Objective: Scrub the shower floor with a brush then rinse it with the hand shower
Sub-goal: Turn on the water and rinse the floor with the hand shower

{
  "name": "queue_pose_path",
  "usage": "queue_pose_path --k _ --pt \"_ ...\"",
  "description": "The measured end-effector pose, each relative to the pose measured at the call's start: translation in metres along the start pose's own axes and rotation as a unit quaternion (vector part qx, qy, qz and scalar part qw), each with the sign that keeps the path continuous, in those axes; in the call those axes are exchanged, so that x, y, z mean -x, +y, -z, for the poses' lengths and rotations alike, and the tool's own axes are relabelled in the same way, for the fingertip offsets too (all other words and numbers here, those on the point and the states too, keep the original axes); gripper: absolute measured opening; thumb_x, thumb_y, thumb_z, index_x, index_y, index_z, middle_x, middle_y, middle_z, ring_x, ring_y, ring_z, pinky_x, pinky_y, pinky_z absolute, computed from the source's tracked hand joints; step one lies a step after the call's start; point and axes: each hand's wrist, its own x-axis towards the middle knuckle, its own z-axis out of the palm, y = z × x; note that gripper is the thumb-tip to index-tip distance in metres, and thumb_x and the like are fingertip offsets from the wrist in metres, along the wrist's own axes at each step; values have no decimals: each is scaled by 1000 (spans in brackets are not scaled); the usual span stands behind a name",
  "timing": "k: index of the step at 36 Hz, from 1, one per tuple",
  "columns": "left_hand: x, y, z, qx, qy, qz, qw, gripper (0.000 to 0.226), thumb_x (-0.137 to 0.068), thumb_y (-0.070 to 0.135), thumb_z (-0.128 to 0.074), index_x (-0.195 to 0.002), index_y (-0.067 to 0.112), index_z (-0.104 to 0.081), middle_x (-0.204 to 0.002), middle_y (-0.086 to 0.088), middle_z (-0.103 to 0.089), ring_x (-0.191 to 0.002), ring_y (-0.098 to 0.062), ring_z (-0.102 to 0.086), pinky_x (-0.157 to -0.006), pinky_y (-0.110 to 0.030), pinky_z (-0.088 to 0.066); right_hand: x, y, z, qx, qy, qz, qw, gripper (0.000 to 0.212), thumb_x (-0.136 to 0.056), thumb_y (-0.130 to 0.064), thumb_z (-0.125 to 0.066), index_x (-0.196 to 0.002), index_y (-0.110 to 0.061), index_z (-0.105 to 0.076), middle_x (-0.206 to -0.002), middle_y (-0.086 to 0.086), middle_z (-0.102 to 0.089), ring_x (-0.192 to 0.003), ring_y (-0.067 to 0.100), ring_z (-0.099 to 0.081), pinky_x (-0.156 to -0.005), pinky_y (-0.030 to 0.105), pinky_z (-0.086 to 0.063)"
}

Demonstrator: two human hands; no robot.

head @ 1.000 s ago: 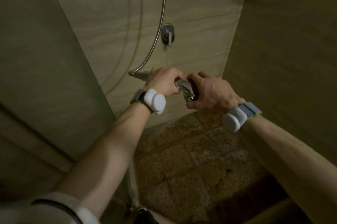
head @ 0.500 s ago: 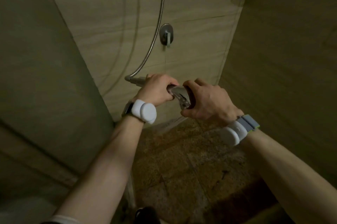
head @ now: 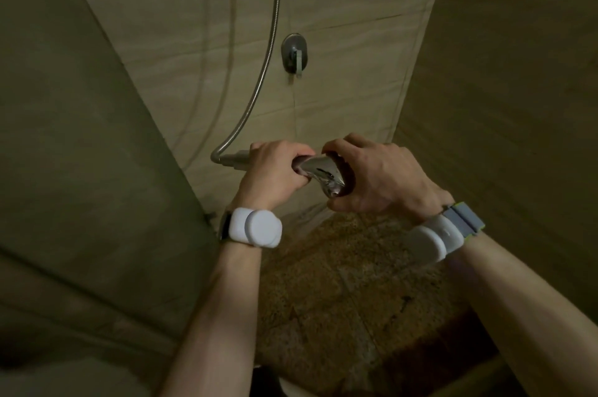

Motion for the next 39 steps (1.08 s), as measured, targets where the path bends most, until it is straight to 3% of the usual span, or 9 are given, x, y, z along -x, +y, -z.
queue_pose_path --k 4,9,19,27,32,39 --pt "7 4 2 16 6 10 1000 24 -76 15 -74 -97 27 -74 -81 9 -69 -88 -18 -62 -91 -39 -40 1 2 3 10 -4 15 1000 86 -62 -74 -65 -137 -43 -36 -120 -12 -55 -91 24 -66 -71 44 -59" --pt "18 4 -7 41 12 39 998 24 -77 15 -76 -98 27 -74 -85 11 -71 -88 -14 -64 -91 -46 -48 2 6 1 11 -12 27 999 90 -62 -73 -68 -138 -39 -34 -122 -12 -55 -92 22 -66 -72 44 -59" --pt "27 10 -10 50 51 68 995 36 -79 8 -76 -114 18 -73 -102 3 -74 -94 -12 -64 -90 -30 -51 0 11 2 -21 -10 48 999 91 -57 -69 -71 -136 -38 -39 -122 -13 -56 -94 21 -64 -75 45 -58" --pt "19 16 -14 53 49 60 996 23 -76 12 -78 -97 22 -76 -81 10 -70 -83 -14 -65 -75 -27 -51 -4 24 1 -75 -22 54 996 91 -60 -59 -78 -138 -33 -40 -120 -10 -52 -91 19 -62 -78 41 -58" --pt "18 20 -18 64 53 55 995 33 -75 10 -80 -106 17 -76 -94 5 -74 -88 -12 -64 -83 -27 -50 -2 32 1 -84 -12 54 995 89 -58 -58 -78 -135 -33 -42 -119 -10 -52 -91 20 -63 -76 42 -58" --pt "19 19 -19 66 43 55 995 29 -77 11 -79 -104 18 -74 -90 5 -71 -87 -12 -63 -82 -32 -53 -4 34 6 -83 -18 57 995 87 -57 -56 -80 -132 -33 -43 -117 -10 -53 -89 19 -61 -74 39 -57"
